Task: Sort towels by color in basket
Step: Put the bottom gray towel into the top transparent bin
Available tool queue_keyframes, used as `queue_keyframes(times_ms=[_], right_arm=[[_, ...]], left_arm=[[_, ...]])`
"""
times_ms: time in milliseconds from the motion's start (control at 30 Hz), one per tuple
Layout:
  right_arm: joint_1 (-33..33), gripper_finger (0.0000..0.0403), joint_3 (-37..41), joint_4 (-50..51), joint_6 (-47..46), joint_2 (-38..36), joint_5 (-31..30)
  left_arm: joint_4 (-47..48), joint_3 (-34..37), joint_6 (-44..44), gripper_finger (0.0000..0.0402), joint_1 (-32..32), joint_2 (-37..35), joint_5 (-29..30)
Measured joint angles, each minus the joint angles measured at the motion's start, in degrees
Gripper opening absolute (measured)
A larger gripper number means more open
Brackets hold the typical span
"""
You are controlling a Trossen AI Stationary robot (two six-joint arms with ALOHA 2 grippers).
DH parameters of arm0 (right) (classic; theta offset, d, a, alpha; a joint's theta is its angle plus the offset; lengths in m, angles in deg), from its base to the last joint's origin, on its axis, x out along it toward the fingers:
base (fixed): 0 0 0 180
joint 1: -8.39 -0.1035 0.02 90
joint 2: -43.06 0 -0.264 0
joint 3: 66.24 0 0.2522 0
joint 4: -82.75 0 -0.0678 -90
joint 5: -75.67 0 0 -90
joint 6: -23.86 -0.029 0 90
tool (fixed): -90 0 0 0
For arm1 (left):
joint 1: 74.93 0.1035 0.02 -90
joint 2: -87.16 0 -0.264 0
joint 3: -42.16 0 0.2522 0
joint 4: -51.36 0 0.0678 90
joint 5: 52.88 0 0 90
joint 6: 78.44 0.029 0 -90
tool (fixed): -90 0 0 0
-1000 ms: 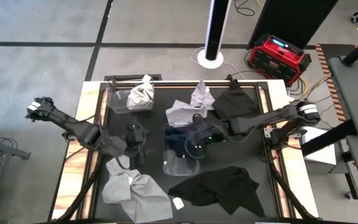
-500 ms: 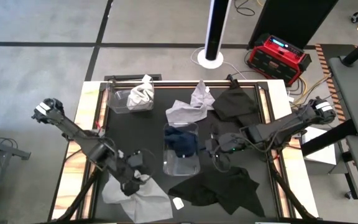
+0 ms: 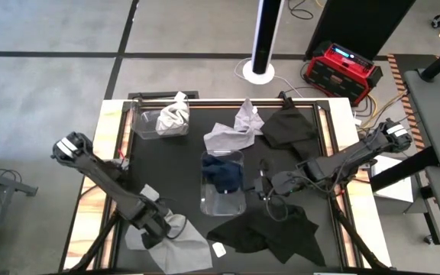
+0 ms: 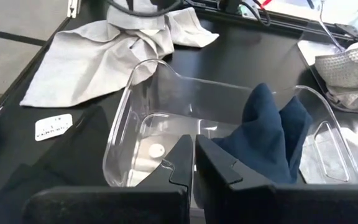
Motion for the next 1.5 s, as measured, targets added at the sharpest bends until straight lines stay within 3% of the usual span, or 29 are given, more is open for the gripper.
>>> queue_keyframes(times_ms=[233, 533, 700, 833, 1333, 1500], right_arm=[[-0.06, 0.0012, 0.06, -0.49, -0.02, 0.83, 0.0], [-0.06, 0.0012, 0.06, -1.55, -0.22, 2.56, -0.04], [-0.04, 0.0012, -0.02, -2.26, -0.12, 3.35, -0.47], [-0.04, 0.0012, 0.02, -2.06, -0.04, 4.08, -0.85], [-0.39, 0.0012, 0.1, -1.95, -1.49, 6.73, -0.93], [-0.65, 0.0012, 0.11, -1.97, -1.04, 6.73, -0.96]], left_arm=[[3.24, -0.01, 0.35, 0.0276, -0.01, 2.81, -0.03], [7.25, -1.48, -0.04, 0.0276, -0.12, 1.31, 0.07], [8.56, -1.33, 1.02, 0.0276, -0.12, 1.07, 4.58], [8.0, -0.72, 1.1, 0.0271, -0.12, 1.16, 4.55], [-0.41, 2.15, -0.69, 0.0191, -1.46, 2.06, 7.56], [-0.99, 3.3, -0.21, 0.0141, -2.19, 3.7, 5.62]])
